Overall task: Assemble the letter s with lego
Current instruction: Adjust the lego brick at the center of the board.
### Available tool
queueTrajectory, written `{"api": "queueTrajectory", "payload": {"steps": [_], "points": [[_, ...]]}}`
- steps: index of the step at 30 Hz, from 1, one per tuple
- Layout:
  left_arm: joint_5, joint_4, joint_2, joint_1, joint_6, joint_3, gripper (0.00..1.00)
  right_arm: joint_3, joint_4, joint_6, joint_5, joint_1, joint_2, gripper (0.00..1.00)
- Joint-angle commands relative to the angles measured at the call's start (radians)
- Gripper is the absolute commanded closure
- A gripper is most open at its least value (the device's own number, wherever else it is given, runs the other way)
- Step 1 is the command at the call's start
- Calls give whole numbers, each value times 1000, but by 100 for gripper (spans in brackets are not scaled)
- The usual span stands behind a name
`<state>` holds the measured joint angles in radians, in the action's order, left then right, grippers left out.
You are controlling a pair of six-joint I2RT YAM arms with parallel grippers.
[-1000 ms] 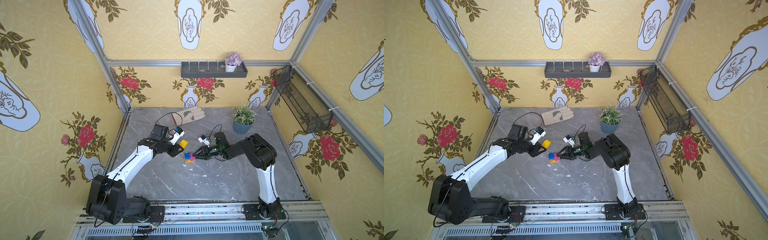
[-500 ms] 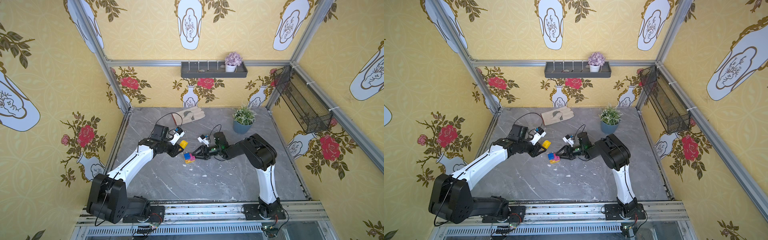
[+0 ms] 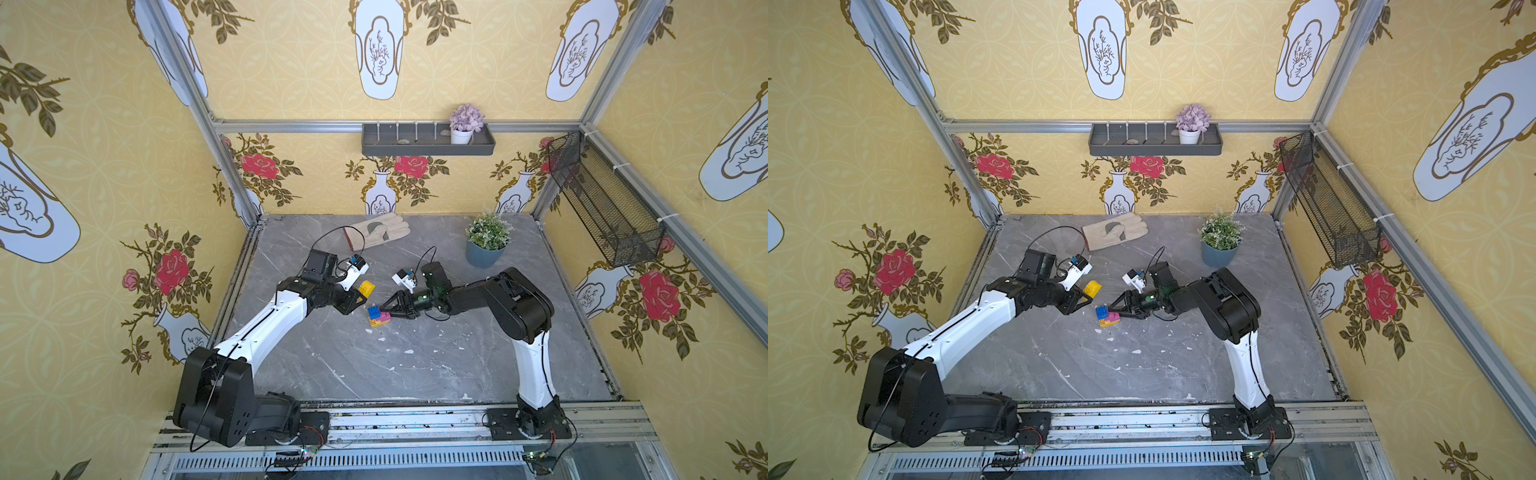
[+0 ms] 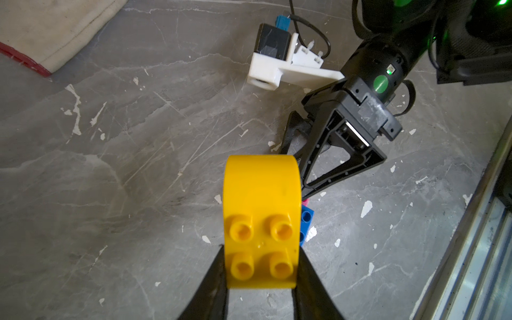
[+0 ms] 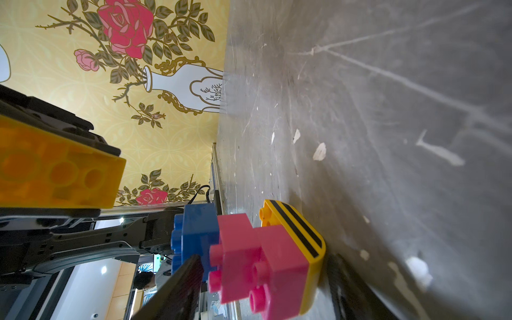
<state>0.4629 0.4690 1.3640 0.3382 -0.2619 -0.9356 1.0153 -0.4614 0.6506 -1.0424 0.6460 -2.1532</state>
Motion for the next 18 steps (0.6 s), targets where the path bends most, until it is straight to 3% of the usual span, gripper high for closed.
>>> {"api": "queueTrajectory", "payload": {"steps": [1,18], "points": [[2,-9,5,-1,-13,4,90,-18,247,-103,244,3,-45,29],[29,14,10,8,-10,-3,89,-38,240,-114,266,9,-39,33]]}}
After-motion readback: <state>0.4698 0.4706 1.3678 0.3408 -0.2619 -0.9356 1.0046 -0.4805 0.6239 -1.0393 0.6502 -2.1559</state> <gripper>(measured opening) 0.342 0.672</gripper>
